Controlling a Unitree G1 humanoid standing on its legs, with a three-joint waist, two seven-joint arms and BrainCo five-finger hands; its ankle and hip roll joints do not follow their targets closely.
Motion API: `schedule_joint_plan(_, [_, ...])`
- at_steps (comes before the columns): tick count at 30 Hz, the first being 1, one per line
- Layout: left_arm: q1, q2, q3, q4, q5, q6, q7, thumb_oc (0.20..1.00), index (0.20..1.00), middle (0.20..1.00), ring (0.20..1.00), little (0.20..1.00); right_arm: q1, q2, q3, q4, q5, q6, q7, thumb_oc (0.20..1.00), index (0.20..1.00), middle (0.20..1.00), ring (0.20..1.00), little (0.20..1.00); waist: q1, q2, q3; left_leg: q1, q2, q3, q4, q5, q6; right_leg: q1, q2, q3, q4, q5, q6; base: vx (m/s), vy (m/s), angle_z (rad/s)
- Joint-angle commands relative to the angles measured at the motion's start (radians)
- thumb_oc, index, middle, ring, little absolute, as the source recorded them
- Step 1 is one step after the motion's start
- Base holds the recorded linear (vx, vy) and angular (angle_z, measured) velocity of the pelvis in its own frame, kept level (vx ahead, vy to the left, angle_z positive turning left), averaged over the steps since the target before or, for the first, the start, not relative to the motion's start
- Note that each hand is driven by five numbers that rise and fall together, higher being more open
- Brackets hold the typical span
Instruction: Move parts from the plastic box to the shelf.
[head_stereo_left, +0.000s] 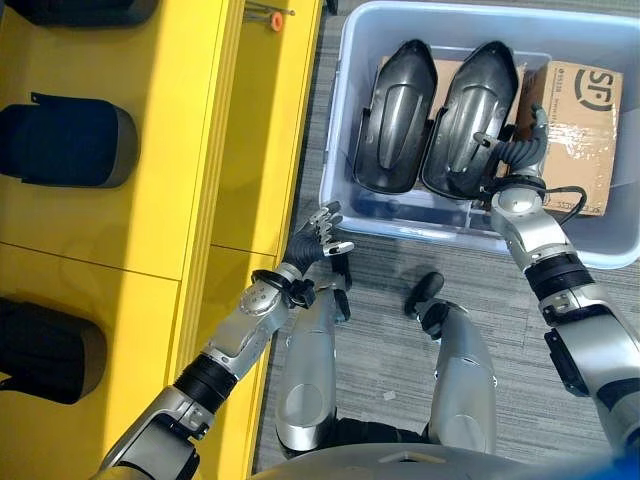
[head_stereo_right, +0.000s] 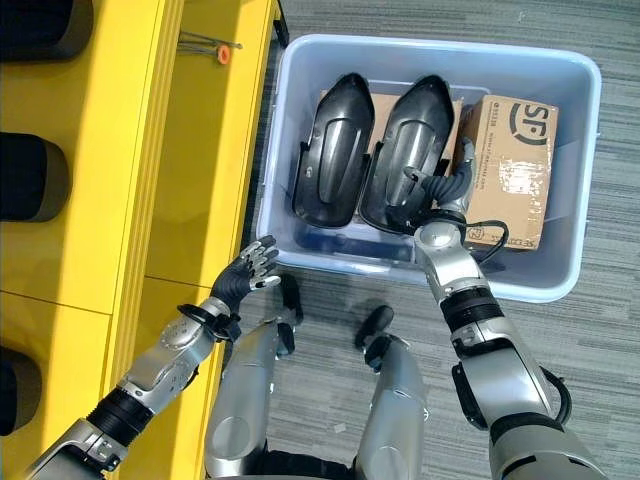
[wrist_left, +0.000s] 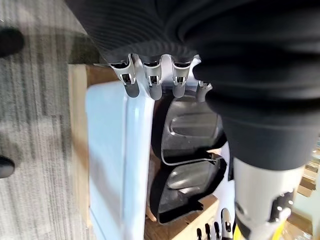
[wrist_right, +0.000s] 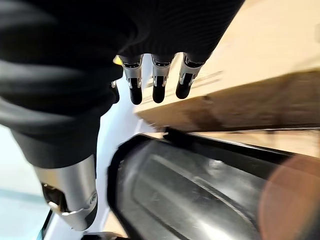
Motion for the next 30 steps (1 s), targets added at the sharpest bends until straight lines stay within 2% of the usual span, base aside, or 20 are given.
schedule_joint_plan(1, [0.047,-0.008,-0.03,-0.095,-0.001,-0.039,0.026,1.0,1.0,1.0,1.0,1.0,0.008,-0.028,-0.004,-0.041,-0.049,-0.059,-0.051,1.0,1.0,1.0,1.0,1.0,-0.001,0.021,-0.036,0.019,-0.022,-0.076,0.002,-0.068,-0.054,-0.005,0.02,0.067,0.097,-0.033,0.079,-0.04,0.0,0.01])
schedule_joint_plan(3, [0.042,-0.013,-0.034,-0.089,-0.002,-0.045,0.035,1.0,1.0,1.0,1.0,1.0,0.001,-0.027,0.001,-0.047,-0.072,-0.054,-0.06,1.0,1.0,1.0,1.0,1.0,-0.001,0.023,-0.036,-0.001,-0.024,-0.079,0.02,-0.076,-0.051,-0.022,0.017,0.07,0.114,-0.038,0.078,-0.06,-0.01,0.01])
schedule_joint_plan(5, [0.044,-0.016,-0.034,-0.09,0.011,-0.049,0.027,1.0,1.0,1.0,1.0,1.0,0.01,-0.02,0.006,-0.057,-0.031,-0.035,-0.065,1.0,1.0,1.0,1.0,1.0,-0.001,0.025,-0.036,-0.016,-0.022,-0.078,0.033,-0.082,-0.048,-0.038,0.014,0.071,0.129,-0.042,0.077,-0.08,-0.011,0.0])
schedule_joint_plan(8, [0.038,-0.022,-0.041,-0.085,0.014,-0.057,0.022,1.0,1.0,1.0,1.0,1.0,0.021,-0.004,0.005,-0.036,0.009,-0.056,-0.08,1.0,1.0,1.0,1.0,1.0,-0.004,0.03,-0.036,-0.037,-0.016,-0.073,0.043,-0.084,-0.047,-0.061,0.012,0.074,0.152,-0.05,0.075,-0.08,-0.006,-0.01])
schedule_joint_plan(12, [0.026,-0.025,-0.046,-0.076,0.016,-0.053,0.026,1.0,1.0,1.0,1.0,1.0,0.01,0.01,0.01,-0.014,0.003,-0.045,-0.07,1.0,1.0,1.0,1.0,1.0,-0.003,0.034,-0.036,-0.053,-0.014,-0.073,0.057,-0.087,-0.046,-0.08,0.01,0.077,0.173,-0.056,0.074,-0.04,0.002,-0.01])
schedule_joint_plan(20, [-0.006,-0.023,-0.05,-0.078,0.01,-0.049,0.029,1.0,1.0,1.0,1.0,1.0,-0.048,0.004,0.007,0.08,0.081,-0.045,-0.048,1.0,1.0,1.0,1.0,1.0,0.004,0.045,-0.036,-0.109,-0.011,-0.072,0.071,-0.082,-0.047,-0.134,0.005,0.079,0.193,-0.053,0.077,-0.05,-0.008,0.01])
schedule_joint_plan(30, [-0.023,-0.019,-0.061,-0.083,0.003,-0.056,0.033,1.0,1.0,1.0,1.0,1.0,-0.144,-0.028,0.021,0.168,0.066,-0.02,-0.057,1.0,1.0,1.0,1.0,1.0,0.022,0.06,-0.036,-0.162,-0.023,-0.084,0.097,-0.088,-0.04,-0.18,-0.003,0.08,0.228,-0.061,0.073,-0.02,0.006,0.06])
